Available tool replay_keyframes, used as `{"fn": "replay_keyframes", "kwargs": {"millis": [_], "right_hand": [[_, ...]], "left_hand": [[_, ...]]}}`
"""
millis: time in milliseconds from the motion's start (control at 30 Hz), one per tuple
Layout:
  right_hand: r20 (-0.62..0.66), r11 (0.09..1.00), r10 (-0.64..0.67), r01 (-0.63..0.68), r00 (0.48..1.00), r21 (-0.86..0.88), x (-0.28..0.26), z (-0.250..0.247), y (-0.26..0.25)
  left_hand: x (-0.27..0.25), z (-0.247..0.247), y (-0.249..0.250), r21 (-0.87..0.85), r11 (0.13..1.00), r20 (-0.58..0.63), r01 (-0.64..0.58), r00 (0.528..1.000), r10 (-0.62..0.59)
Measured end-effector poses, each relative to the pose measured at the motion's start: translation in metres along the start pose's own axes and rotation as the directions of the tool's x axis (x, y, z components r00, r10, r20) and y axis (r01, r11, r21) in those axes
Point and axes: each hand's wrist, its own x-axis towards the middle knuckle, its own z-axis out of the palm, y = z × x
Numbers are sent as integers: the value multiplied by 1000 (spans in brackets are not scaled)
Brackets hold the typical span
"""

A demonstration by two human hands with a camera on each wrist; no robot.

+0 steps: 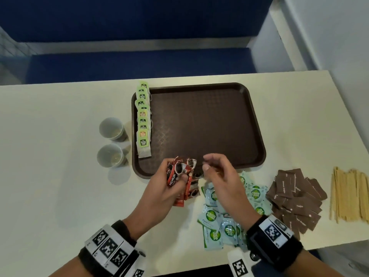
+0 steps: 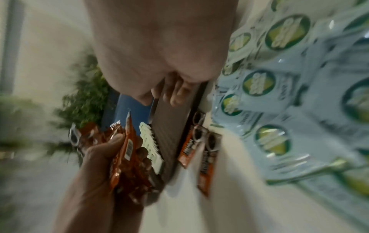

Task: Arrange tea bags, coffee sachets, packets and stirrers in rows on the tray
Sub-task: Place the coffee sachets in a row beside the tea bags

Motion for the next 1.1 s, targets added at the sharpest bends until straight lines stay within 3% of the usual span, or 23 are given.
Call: {"fn": "replay_keyframes", "kwargs": {"millis": [67, 133, 200, 367, 533, 700, 800, 900, 1000, 1100], "right_hand": [[101, 962, 89, -111, 991, 250, 10, 5, -14], [173, 913, 64, -128, 983, 387, 19, 10, -28], [196, 907, 13, -94, 980, 412, 28, 14, -41], [63, 922, -3, -22, 998, 387, 58, 13, -56], [12, 868, 72, -69, 997, 492, 79, 5, -63], [79, 818, 107, -133, 991, 559, 99, 3, -69], [158, 889, 122, -179, 980, 421, 115, -5, -78], [83, 992, -9, -1, 996, 122, 137, -26, -87], [210, 951, -150, 200, 966, -238, 160, -44, -102], [373, 898, -98, 244, 923, -367, 181, -54, -113]], "left_hand": [[17, -1, 16, -73, 997, -39, -34, 999, 31], [33, 0, 31, -147, 987, -90, -57, 995, 44], [46, 0, 44, -198, 975, -153, -95, 986, 65], [76, -1, 58, -166, 976, -251, -144, 963, 100], [96, -2, 57, -116, 990, -238, -79, 970, 50], [106, 3, 60, -126, 989, -361, -73, 932, 23], [113, -1, 60, -95, 994, -409, -50, 912, 7], [117, -8, 61, 36, 999, -369, -7, 929, 19], [119, -13, 65, 119, 993, -328, 25, 945, 16], [125, -18, 71, 131, 991, -362, 29, 932, 20]]}}
